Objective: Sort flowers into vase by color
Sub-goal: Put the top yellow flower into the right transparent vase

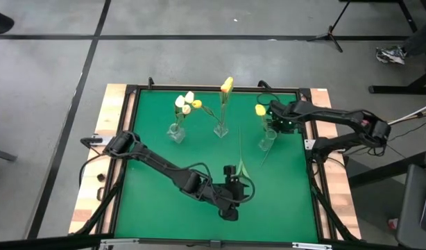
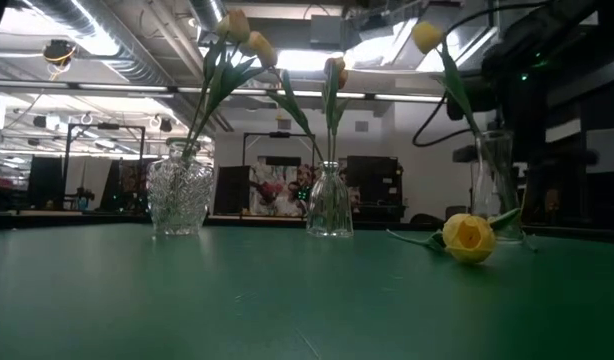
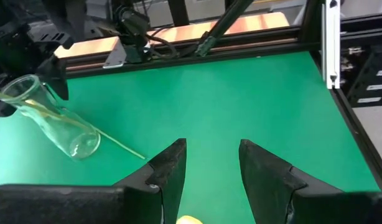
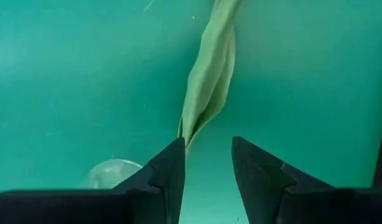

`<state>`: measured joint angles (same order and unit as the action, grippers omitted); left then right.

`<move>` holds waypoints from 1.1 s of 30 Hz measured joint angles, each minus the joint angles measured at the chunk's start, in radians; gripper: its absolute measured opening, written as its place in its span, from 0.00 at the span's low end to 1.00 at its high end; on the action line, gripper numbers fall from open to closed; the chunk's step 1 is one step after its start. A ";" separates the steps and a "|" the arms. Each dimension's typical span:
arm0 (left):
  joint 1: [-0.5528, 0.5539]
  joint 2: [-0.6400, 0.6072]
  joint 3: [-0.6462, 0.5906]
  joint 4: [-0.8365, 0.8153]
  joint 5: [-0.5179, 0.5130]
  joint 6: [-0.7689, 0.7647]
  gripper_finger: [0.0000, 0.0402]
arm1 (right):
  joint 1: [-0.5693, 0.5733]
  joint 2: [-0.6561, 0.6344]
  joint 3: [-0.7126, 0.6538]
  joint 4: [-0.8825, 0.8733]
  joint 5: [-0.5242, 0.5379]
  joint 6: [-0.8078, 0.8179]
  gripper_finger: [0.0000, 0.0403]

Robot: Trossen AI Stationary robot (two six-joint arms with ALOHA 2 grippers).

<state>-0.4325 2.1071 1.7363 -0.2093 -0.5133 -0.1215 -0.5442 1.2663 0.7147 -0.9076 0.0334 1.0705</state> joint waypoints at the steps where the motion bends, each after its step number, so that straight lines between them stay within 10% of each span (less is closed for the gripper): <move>1: 0.000 0.000 0.000 -0.002 0.000 0.000 0.36 | 0.000 0.011 0.000 0.008 0.002 0.001 0.33; 33: 0.005 0.000 0.000 -0.019 -0.004 -0.002 0.36 | -0.065 0.048 -0.119 0.233 -0.035 0.021 0.33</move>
<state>-0.4274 2.1071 1.7363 -0.2279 -0.5170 -0.1238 -0.6094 1.3140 0.5959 -0.6745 -0.0017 1.0918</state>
